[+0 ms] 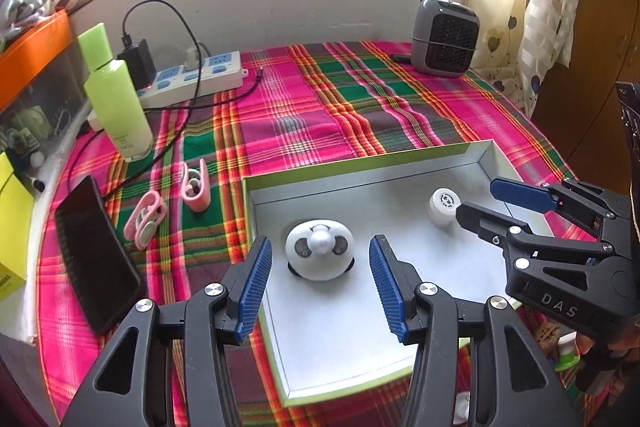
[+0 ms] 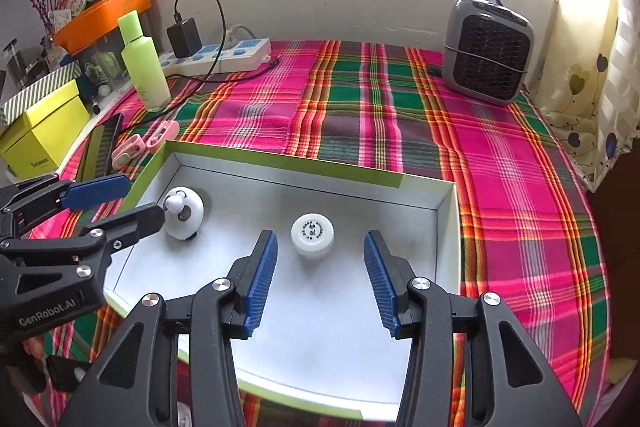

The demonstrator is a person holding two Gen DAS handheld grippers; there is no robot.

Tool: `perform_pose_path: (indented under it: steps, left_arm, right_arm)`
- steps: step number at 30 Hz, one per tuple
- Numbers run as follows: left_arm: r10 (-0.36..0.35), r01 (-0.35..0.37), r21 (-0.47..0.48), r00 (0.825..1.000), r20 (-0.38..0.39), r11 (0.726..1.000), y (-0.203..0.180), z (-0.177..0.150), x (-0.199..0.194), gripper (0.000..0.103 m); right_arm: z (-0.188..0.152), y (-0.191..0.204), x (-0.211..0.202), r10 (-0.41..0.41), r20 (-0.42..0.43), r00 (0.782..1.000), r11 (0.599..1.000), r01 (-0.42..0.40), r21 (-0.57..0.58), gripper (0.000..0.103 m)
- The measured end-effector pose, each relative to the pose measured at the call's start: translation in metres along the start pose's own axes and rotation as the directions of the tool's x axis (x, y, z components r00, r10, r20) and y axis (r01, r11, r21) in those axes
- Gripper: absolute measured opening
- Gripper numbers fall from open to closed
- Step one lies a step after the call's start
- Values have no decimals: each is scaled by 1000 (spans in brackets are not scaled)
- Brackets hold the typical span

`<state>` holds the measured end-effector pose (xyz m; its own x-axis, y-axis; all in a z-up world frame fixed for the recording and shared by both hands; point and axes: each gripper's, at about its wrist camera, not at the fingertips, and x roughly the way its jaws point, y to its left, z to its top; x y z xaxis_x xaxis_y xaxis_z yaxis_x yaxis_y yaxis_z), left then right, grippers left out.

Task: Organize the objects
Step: 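Withdraw both grippers from the tray back toward the remaining objects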

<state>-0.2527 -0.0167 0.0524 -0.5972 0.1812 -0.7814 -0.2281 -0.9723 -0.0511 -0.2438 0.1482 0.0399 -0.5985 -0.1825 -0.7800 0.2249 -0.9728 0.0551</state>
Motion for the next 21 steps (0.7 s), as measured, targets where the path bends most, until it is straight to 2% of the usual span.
perform_pose_path:
  steps: [7,14,21]
  left_arm:
    - [-6,11,-75,997,78,997,11,-21,-38,50]
    - [-28,47,-149,991,131,988,21,-60,-76,50]
    - [-44,80,-212,984,173,974,25,-95,-102,50]
  right_arm:
    - [-19,0,-27,-5,44,999,1000,4,12,47]
    - [-43,2,-61,-14,109,994,1000,14,-2,46]
    - [-65,5,-85,-5,141,990,1000,5,1,46]
